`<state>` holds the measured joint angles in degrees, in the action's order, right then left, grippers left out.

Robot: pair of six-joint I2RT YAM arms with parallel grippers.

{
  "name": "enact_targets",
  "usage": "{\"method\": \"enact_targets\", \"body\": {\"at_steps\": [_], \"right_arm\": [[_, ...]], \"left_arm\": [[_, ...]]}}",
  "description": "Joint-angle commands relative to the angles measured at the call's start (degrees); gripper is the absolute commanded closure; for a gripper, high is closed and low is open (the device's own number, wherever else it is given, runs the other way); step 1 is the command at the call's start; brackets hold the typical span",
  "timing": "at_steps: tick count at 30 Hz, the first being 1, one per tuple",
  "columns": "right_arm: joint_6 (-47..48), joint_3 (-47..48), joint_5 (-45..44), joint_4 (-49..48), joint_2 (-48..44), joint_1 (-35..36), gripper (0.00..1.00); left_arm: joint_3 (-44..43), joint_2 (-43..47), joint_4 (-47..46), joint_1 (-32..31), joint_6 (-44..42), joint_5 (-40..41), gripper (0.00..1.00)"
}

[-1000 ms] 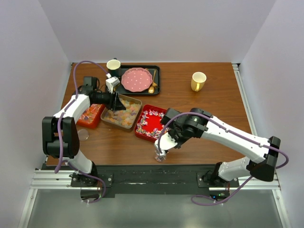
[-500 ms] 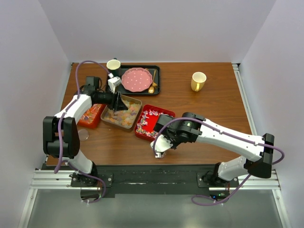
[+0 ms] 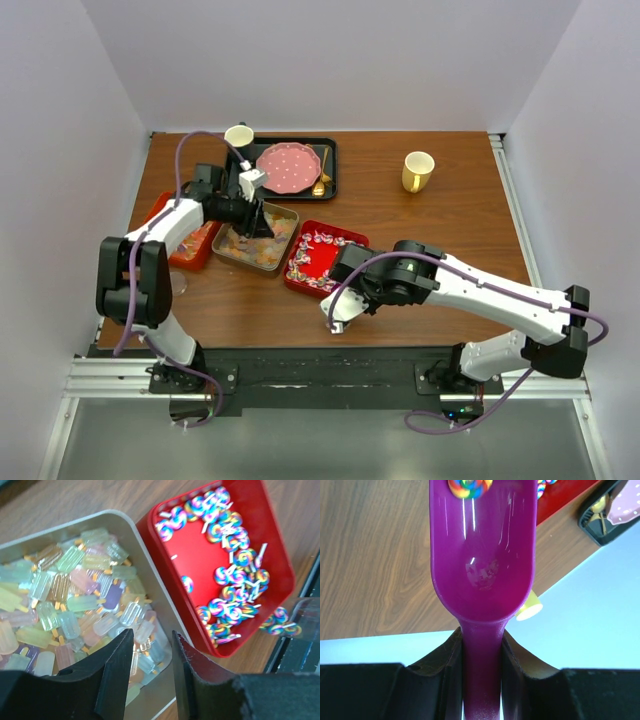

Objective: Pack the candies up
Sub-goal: Place the fake candies in the packing bottle, then move the storage box to the center of the board.

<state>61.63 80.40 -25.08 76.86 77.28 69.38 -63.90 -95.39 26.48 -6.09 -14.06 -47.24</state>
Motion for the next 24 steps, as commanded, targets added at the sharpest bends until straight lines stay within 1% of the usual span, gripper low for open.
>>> {"method": "enact_targets", "body": {"at_steps": [1,11,13,16,17,18,20,21,24], "right_arm": [[1.0,1.2,-3.3,13.9,-2.1,0.5,1.00],[4.1,0.8,-5.7,14.1,-2.9,1.2,1.00],[1.8,3.3,-4.8,13.8,-2.8,0.6,1.00],[-3.6,8.4,0.0,11.7,-1.3,-4.2,1.00],[-4.7,9.2,1.3,10.8,-1.1,-7.6,1.00],[-6.6,9.8,2.0,8.8,-0.9,-9.3,1.00],[-7.6,9.3,2.1,7.1,-1.2,-13.7,1.00],[-8.4,8.8,1.3,5.4,-1.3,-14.8,1.00],[-9.9,7.5,1.3,2.8,-2.6,-18.3,1.00]], "left_arm": [[-1.7,-3.1,-0.1,-0.2,0.2,2.3,0.59],[-2.7,-4.8,0.2,-0.5,-0.3,1.9,0.60],[-1.8,-5.1,0.2,-1.0,-0.5,2.1,0.63],[-0.4,-5.4,-0.7,-1.8,-0.3,2.9,0.68],[-0.2,-5.5,-0.9,-2.4,0.0,3.0,0.69],[0.4,-5.6,-1.3,-2.7,0.2,3.3,0.72],[0.7,-6.2,-1.7,-4.1,0.2,3.6,0.77],[0.6,-6.6,-1.5,-4.6,0.1,3.8,0.81],[-0.3,-8.2,-0.4,-7.4,-0.1,3.7,0.84]]}}
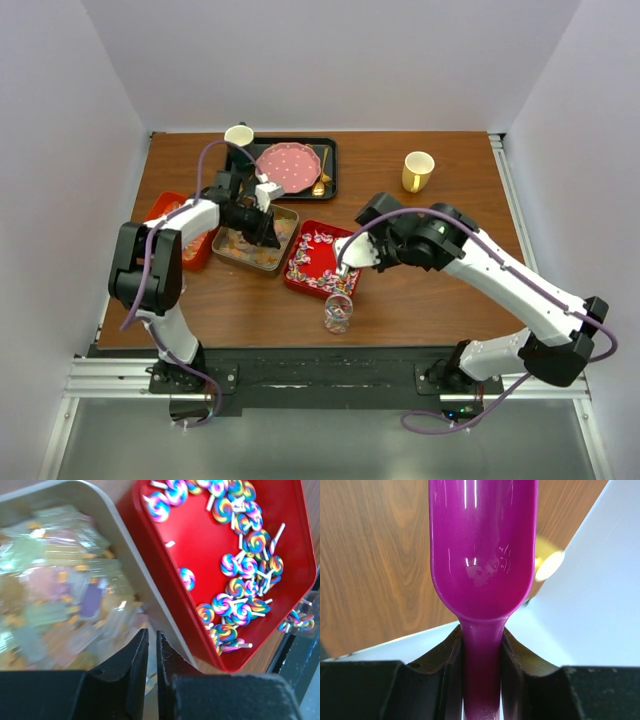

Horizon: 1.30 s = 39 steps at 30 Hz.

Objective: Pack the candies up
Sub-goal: Move the storage box to the center of the board.

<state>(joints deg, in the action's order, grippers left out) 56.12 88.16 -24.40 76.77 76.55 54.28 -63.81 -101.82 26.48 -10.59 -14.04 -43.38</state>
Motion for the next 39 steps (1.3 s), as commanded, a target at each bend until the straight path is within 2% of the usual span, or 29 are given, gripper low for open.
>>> {"method": "enact_targets", "body": {"at_steps": [1,13,25,28,33,36,37,39], "right_arm": [[-4.6,-0.7,0.7,2.7,-2.1,-4.1,1.00],[-5.4,-8.1,2.4,-2.5,-5.6,-14.8,1.00],[-5.1,-8.4,6.1,-4.4,-2.6,-19.1,1.00],[-4.1,-7.0,7.6,-4.7,-0.8,-19.6,1.00],[0.5,-7.3,8.8,-7.9,1.7,-19.8,1.00],[0.9,-6.1,11.1,-9.9,4.6,-19.9,1.00],[0.8,-5.4,11.8,-10.5,5.5,-19.7,1.00],[0.4,-1.5,14.8,-10.2,8.7,-19.7,1.00]], "left_arm": [[-0.7,-2.5,-0.1,-4.2,-0.1,-0.4,0.84],[-14.9,-13.3,4.5,-17.0,-0.5,-5.8,0.83],[-32.4,-23.6,4.0,-23.5,4.1,-13.0,0.77],[-31.6,-20.4,4.7,-23.2,4.0,-11.3,0.75],[-19.2,-5.4,2.1,-17.2,6.4,-9.7,0.72],[-13.5,1.4,0.8,-12.8,7.0,-15.3,0.90],[-12.1,2.8,-0.1,-12.1,7.7,-17.2,1.00],[-8.7,5.5,-3.1,-10.6,9.1,-24.0,1.00]]}}
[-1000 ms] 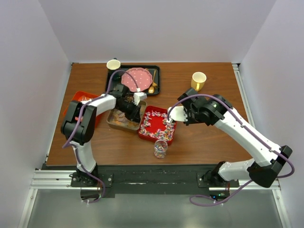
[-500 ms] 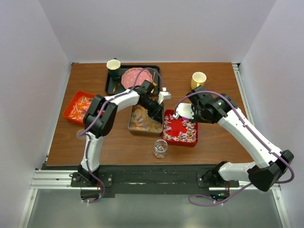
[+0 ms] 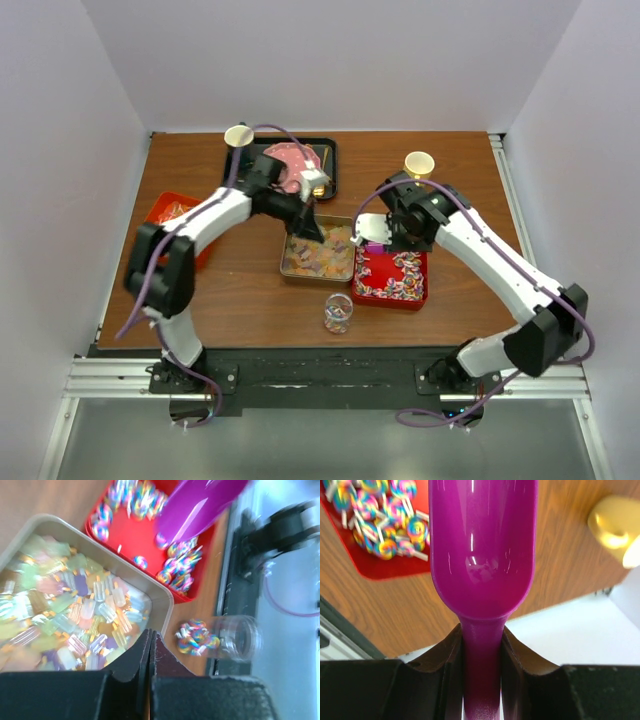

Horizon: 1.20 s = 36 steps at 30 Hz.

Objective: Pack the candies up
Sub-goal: Move the storage box to the center of the board, then scoop the fake candies from the storage box.

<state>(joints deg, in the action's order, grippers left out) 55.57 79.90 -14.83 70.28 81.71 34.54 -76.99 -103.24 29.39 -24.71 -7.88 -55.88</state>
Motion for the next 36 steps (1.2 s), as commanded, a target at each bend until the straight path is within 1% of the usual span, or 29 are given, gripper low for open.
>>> {"method": "enact_targets", "body": {"at_steps": [1,2,3,4,5,6,12,13,15,19,20,21,22,23,24,25,26,27,28,29,30,31,32,33,34,35,36], "right_arm": [[1.0,8.2,6.6,-3.1,4.6,0.2,1.00],[0.9,9.4,8.6,-2.7,5.5,0.3,1.00],[1.2,11.1,9.2,-2.6,6.8,1.0,1.00],[1.6,11.5,9.7,-2.6,7.1,1.6,1.00],[2.1,11.9,10.0,-3.4,7.4,2.2,1.00],[2.2,12.6,10.5,-3.7,8.1,2.8,1.00],[3.6,17.3,14.6,-1.4,9.4,9.6,1.00],[3.8,17.8,16.9,-1.1,9.1,10.4,1.00],[3.1,19.1,18.8,-1.3,8.6,11.9,1.00],[-0.4,22.8,22.9,-1.2,9.3,11.9,1.00],[-0.5,22.9,23.1,-1.5,9.0,11.9,1.00],[-0.5,22.7,22.8,-1.9,8.7,11.9,1.00],[0.7,22.4,21.5,-1.9,8.5,11.9,1.00],[1.8,21.4,20.7,-1.6,8.2,11.7,1.00],[3.0,20.4,19.9,-1.3,8.1,11.2,1.00],[5.8,19.6,19.0,-0.9,8.0,10.7,1.00],[7.3,18.4,17.9,-0.7,8.5,10.1,1.00],[8.8,18.1,17.0,-0.2,9.1,9.1,1.00],[11.3,18.2,16.2,0.6,9.8,8.7,1.00],[12.4,19.1,14.9,0.8,10.8,8.3,1.00],[13.2,20.1,14.8,1.1,13.1,7.6,1.00],[15.2,21.3,13.4,2.3,14.6,7.6,1.00],[16.1,24.5,12.5,3.0,16.2,7.3,1.00],[17.0,26.0,10.7,3.3,19.2,7.3,1.00],[18.9,27.7,9.7,4.2,20.8,7.4,1.00],[19.8,31.0,8.8,4.9,22.2,7.3,1.00],[21.0,32.6,6.5,5.8,25.3,7.4,1.00]], "left_arm": [[5.3,7.3,-7.1,3.6,5.0,-13.4,1.00],[6.4,7.9,-9.8,3.6,6.2,-16.7,1.00],[7.0,8.1,-11.5,3.6,7.4,-18.1,1.00],[7.6,8.1,-13.5,3.6,11.8,-19.2,1.00],[8.1,7.8,-16.2,3.6,13.0,-19.8,1.00],[8.0,7.6,-16.5,3.6,13.7,-19.4,1.00],[7.2,4.5,-16.6,3.6,13.8,-16.7,1.00],[7.2,4.4,-16.6,3.6,13.6,-16.4,1.00],[7.3,3.9,-15.6,3.7,12.6,-15.7,1.00],[9.3,4.7,-14.4,3.9,10.9,-14.4,1.00],[9.8,5.5,-13.1,4.8,10.6,-12.6,1.00],[10.5,6.3,-12.4,5.5,10.2,-11.1,0.97],[12.2,7.3,-11.6,6.5,10.1,-9.1,0.91],[13.7,10.1,-11.0,9.0,10.2,-5.2,0.86],[15.3,12.0,-11.0,10.4,10.5,-3.1,0.75],[19.4,14.1,-11.4,11.8,10.8,-0.5,0.70],[21.8,18.7,-12.8,14.0,10.9,2.8,0.65],[24.0,21.2,-13.0,14.7,9.8,4.3,0.57],[27.7,23.6,-13.0,14.7,8.9,6.4,0.52],[29.9,28.4,-14.2,14.7,8.7,10.2,0.47],[31.9,30.8,-15.3,14.7,9.6,12.6,0.34],[36.3,33.2,-16.5,14.7,9.4,13.8,0.30],[38.4,36.9,-19.5,14.6,8.9,13.3,0.28],[40.4,38.5,-20.6,14.3,8.3,13.9,0.27],[43.1,39.8,-21.4,14.2,9.5,16.0,0.27],[44.6,41.4,-24.3,14.1,10.7,17.7,0.27],[45.4,41.7,-25.0,13.6,11.1,18.3,0.28]]}}
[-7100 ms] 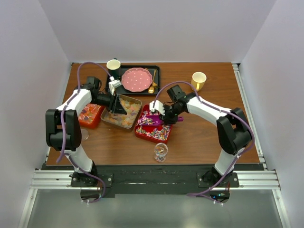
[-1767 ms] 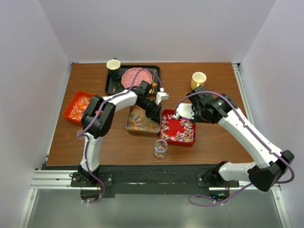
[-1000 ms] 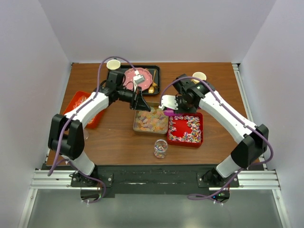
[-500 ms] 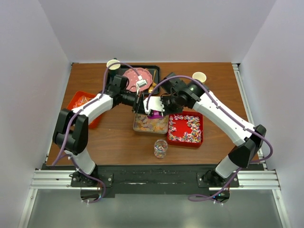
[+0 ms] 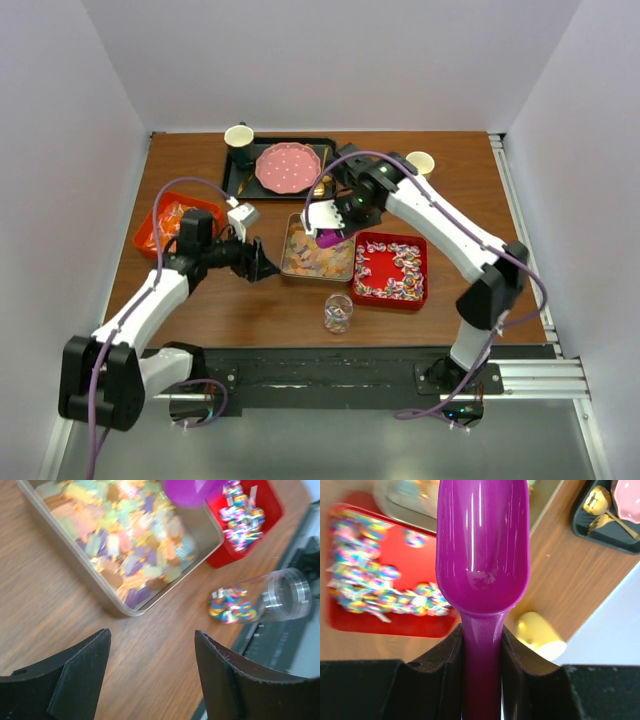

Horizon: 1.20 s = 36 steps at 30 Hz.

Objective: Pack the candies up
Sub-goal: Scoop the fake candies from the storage box.

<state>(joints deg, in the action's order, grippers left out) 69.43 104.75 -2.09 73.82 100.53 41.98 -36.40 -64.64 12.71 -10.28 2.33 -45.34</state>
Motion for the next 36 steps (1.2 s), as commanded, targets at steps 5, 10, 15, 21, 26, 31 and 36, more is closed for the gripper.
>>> {"method": "enact_targets", "body": {"at_steps": [5,10,15,21,26,31,36], "right_arm": [[13.0,12.5,-15.0,3.3,12.3,0.1,1.00],[17.7,10.0,-22.1,0.5,13.2,0.3,1.00],[20.9,4.5,-27.9,-3.1,12.2,1.4,1.00],[23.0,-2.1,-33.4,-6.9,11.9,4.3,1.00],[21.5,-4.6,-34.8,-7.3,13.3,6.7,1.00],[14.8,-0.5,-29.9,-2.1,16.1,10.4,1.00],[11.3,3.5,-26.7,0.4,16.8,14.6,1.00]], "left_arm": [[10.9,3.1,-14.8,-3.4,3.8,15.5,0.34],[11.5,1.1,-16.0,-5.3,4.7,16.8,0.39],[10.2,-3.9,-16.7,-8.8,7.1,17.6,0.41],[14.8,-6.1,-22.4,-11.0,13.8,16.5,0.43],[15.8,-8.5,-27.5,-11.7,16.4,18.1,0.43],[14.7,-12.0,-31.1,-11.7,17.8,18.4,0.43],[15.7,-13.2,-35.3,-11.6,17.6,18.1,0.43]]}}
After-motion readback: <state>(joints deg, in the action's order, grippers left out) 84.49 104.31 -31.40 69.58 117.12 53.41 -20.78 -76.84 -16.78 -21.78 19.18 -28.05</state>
